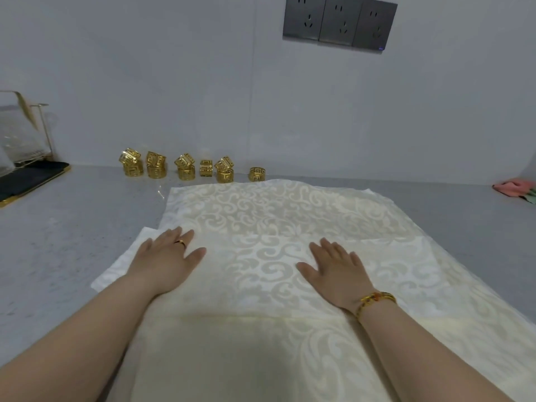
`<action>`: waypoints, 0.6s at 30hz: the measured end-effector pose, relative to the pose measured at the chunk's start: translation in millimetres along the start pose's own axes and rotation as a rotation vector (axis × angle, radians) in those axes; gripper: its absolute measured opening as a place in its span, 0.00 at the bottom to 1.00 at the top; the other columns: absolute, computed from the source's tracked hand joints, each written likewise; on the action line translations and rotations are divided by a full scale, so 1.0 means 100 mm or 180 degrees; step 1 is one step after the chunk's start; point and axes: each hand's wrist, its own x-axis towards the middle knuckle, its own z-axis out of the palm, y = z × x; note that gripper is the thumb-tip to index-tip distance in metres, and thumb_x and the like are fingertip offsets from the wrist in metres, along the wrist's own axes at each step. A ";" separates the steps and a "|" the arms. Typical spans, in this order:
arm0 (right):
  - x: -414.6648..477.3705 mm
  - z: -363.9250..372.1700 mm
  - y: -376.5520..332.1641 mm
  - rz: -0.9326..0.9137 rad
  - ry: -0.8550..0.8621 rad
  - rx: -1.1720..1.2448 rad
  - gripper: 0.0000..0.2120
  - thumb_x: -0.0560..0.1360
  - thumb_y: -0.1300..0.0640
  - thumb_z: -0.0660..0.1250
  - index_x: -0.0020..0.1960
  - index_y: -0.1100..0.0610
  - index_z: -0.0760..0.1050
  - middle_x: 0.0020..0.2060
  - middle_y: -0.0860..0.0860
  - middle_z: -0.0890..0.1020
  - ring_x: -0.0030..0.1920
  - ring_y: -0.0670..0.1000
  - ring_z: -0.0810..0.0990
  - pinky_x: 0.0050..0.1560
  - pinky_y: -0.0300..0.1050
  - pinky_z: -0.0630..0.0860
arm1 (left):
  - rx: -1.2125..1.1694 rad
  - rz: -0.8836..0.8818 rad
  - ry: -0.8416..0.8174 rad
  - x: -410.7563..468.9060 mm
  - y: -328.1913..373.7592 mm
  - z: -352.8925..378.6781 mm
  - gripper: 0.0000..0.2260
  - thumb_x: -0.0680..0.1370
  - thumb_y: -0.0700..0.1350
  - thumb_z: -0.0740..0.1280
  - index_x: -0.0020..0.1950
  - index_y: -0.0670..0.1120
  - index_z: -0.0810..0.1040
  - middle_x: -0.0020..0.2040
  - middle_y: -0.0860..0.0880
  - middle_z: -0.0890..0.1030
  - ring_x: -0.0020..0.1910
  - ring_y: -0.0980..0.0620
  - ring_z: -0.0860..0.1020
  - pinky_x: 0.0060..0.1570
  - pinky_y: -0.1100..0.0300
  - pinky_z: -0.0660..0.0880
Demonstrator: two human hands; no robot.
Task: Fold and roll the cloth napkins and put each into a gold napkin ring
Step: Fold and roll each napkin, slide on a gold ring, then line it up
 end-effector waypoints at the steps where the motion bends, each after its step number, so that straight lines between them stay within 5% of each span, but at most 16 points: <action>1: -0.02 -0.02 0.05 0.0018 0.0072 0.0024 0.29 0.78 0.40 0.46 0.75 0.51 0.48 0.76 0.50 0.47 0.75 0.50 0.44 0.73 0.50 0.42 | 0.0005 -0.0073 0.0017 -0.02 -0.08 -0.01 0.26 0.80 0.58 0.45 0.76 0.50 0.47 0.77 0.50 0.47 0.75 0.53 0.45 0.72 0.55 0.44; 5: -0.13 -0.06 0.03 -0.0616 0.0818 0.0646 0.21 0.77 0.47 0.59 0.67 0.55 0.67 0.69 0.50 0.68 0.70 0.48 0.62 0.65 0.33 0.54 | 0.0035 0.0062 0.0071 -0.21 -0.28 -0.04 0.26 0.80 0.58 0.48 0.75 0.51 0.50 0.76 0.51 0.50 0.75 0.53 0.49 0.72 0.57 0.48; 8: -0.29 -0.06 -0.17 -0.1395 0.0854 0.1142 0.19 0.72 0.46 0.68 0.60 0.53 0.76 0.61 0.45 0.76 0.63 0.43 0.71 0.59 0.25 0.59 | -0.0272 0.0404 0.0098 -0.46 -0.43 -0.03 0.27 0.77 0.61 0.51 0.74 0.52 0.55 0.76 0.54 0.52 0.74 0.55 0.52 0.69 0.64 0.48; 12: -0.43 0.05 -0.41 -0.2215 0.0903 0.0534 0.18 0.67 0.44 0.60 0.46 0.52 0.82 0.45 0.45 0.84 0.47 0.44 0.82 0.44 0.33 0.77 | -0.0277 0.0558 0.0027 -0.75 -0.54 -0.05 0.52 0.55 0.81 0.38 0.73 0.56 0.55 0.68 0.63 0.50 0.74 0.57 0.53 0.69 0.66 0.49; 14: -0.43 0.07 -0.43 -0.2296 0.1068 0.0328 0.15 0.66 0.46 0.58 0.40 0.49 0.82 0.39 0.41 0.84 0.39 0.42 0.83 0.33 0.32 0.78 | -0.0114 0.0551 0.0084 -0.75 -0.54 -0.02 0.47 0.61 0.78 0.38 0.74 0.55 0.53 0.73 0.60 0.50 0.74 0.57 0.51 0.69 0.65 0.48; 18: -0.46 0.07 -0.39 -0.2178 0.1038 0.0555 0.13 0.67 0.51 0.58 0.38 0.49 0.82 0.35 0.40 0.83 0.36 0.39 0.80 0.32 0.32 0.76 | -0.0029 0.0573 0.0188 -0.75 -0.50 -0.02 0.43 0.65 0.74 0.38 0.75 0.54 0.52 0.76 0.54 0.51 0.74 0.57 0.50 0.69 0.65 0.48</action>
